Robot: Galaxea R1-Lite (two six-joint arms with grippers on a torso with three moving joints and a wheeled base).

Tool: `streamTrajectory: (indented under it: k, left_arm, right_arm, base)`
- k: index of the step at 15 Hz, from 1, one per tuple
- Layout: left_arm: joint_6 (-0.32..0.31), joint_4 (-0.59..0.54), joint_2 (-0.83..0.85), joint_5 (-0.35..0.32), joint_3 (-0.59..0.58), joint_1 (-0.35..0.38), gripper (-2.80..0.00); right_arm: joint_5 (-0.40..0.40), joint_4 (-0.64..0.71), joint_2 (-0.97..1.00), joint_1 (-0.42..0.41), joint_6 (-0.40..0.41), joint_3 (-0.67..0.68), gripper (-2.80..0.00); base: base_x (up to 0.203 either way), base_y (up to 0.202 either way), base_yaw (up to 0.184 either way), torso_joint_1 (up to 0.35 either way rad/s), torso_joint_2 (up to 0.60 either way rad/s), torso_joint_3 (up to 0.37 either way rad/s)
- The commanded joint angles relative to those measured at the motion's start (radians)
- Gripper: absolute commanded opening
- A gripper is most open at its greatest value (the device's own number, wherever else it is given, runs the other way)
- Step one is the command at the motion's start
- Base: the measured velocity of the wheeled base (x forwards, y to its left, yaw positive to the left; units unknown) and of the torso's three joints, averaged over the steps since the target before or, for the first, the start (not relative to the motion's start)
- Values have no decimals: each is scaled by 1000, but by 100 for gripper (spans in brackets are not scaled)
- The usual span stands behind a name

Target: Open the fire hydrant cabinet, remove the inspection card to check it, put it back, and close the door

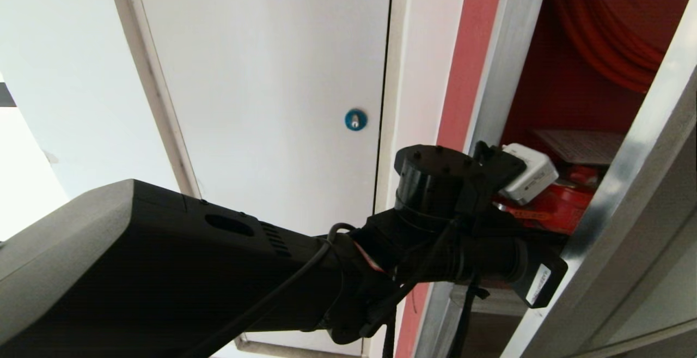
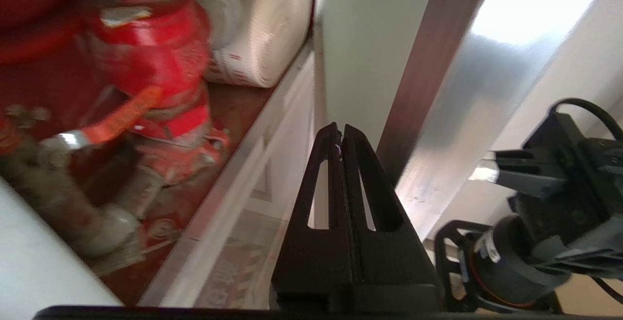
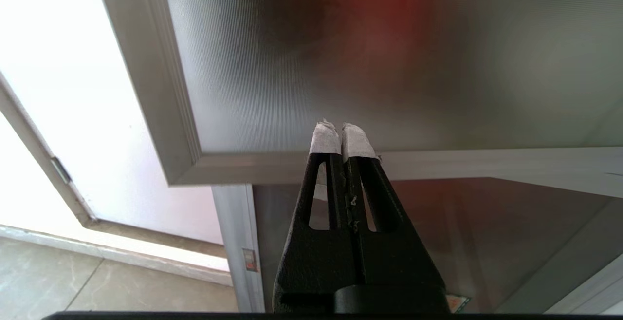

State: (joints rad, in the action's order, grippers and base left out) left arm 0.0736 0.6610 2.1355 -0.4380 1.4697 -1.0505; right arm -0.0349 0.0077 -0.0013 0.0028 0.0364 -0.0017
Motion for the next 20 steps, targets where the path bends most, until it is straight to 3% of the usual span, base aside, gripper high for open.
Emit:
streamTrajectory:
  k: [1, 8, 20]
  left_arm:
    - [0, 3, 6, -1, -2, -22, -280]
    - [55, 3, 9, -15, -15, -41, -280]
    - [57, 2, 14, -24, -28, -123, -280]
  right_arm:
    - [0, 0, 0, 0, 0, 0, -280]
    - [0, 0, 0, 0, 0, 0, -280]
    - [0, 0, 0, 0, 0, 0, -280]
  base:
    - [0, 0, 0, 0, 0, 0]
    - [0, 0, 0, 0, 0, 0]
    - [0, 0, 0, 0, 0, 0]
